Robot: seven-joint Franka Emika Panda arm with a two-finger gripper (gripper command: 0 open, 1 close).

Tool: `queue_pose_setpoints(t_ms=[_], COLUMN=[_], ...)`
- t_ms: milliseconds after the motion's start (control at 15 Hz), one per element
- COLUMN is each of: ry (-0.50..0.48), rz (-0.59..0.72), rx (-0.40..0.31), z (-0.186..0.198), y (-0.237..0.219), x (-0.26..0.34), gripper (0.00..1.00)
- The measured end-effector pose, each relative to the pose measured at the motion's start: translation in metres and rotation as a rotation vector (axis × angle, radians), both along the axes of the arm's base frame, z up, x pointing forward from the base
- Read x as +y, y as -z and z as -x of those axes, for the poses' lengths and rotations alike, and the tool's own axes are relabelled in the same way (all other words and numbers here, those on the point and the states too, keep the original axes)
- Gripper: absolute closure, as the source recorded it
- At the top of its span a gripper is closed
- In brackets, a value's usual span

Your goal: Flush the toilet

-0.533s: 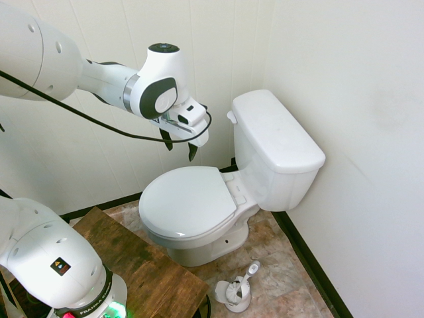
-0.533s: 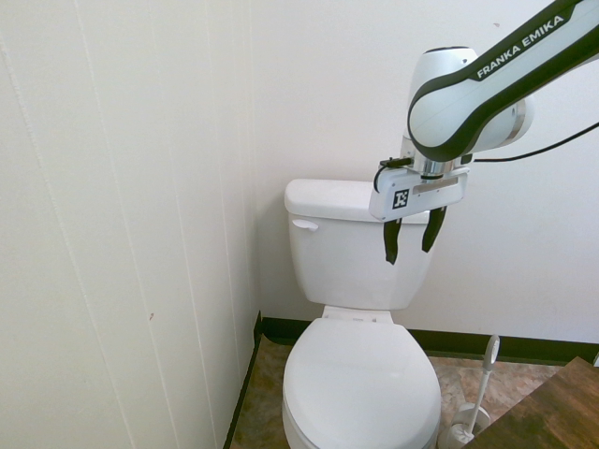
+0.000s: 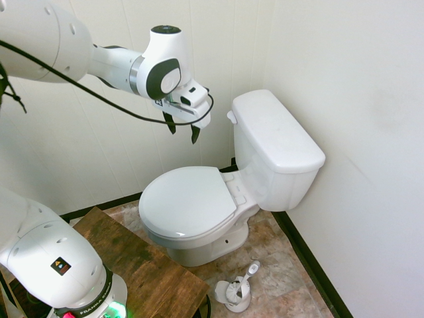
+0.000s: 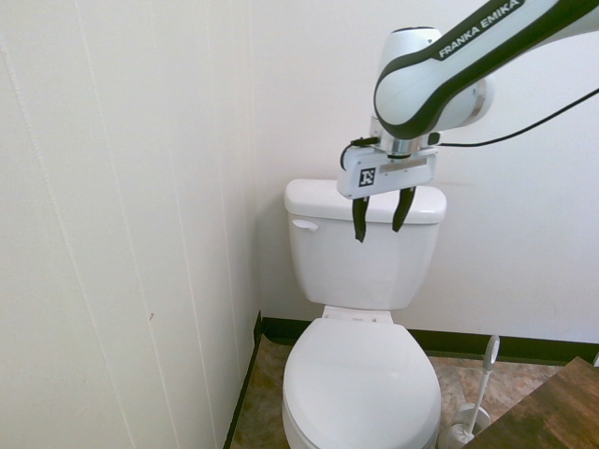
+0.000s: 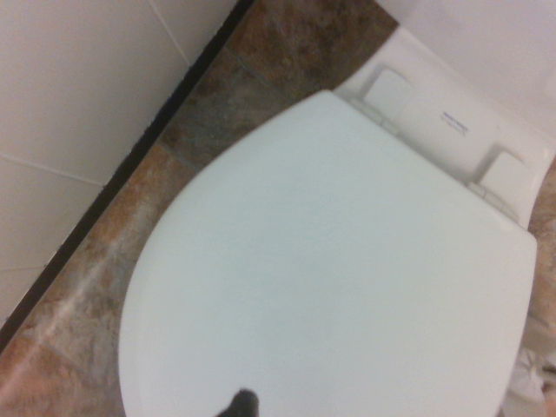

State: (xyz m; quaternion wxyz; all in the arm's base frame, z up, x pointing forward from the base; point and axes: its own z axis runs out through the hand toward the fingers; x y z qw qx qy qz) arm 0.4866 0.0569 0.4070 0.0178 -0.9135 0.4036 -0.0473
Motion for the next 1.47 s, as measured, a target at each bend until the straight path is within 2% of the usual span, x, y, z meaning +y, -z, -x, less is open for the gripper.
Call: queue_pose_setpoints(t_ms=[267, 467, 733, 867, 933, 1467], ry=[0.006, 0.026, 0.112, 0.163, 0.180, 0.280], rz=[-0.023, -0.003, 0.055, 0.076, 0.081, 0.092], rx=[-0.037, -0.092, -0.177, -0.197, -0.201, -0.245], z=[-0.045, -0.080, -0.134, -0.158, -0.169, -0.225], y=[-0.003, 0.010, 0.025, 0.034, 0.039, 0.050], x=[0.046, 0.074, 0.080, 0.072, 0.066, 0.033], gripper=[0.00, 0.00, 0.00, 0.00, 1.00, 1.00])
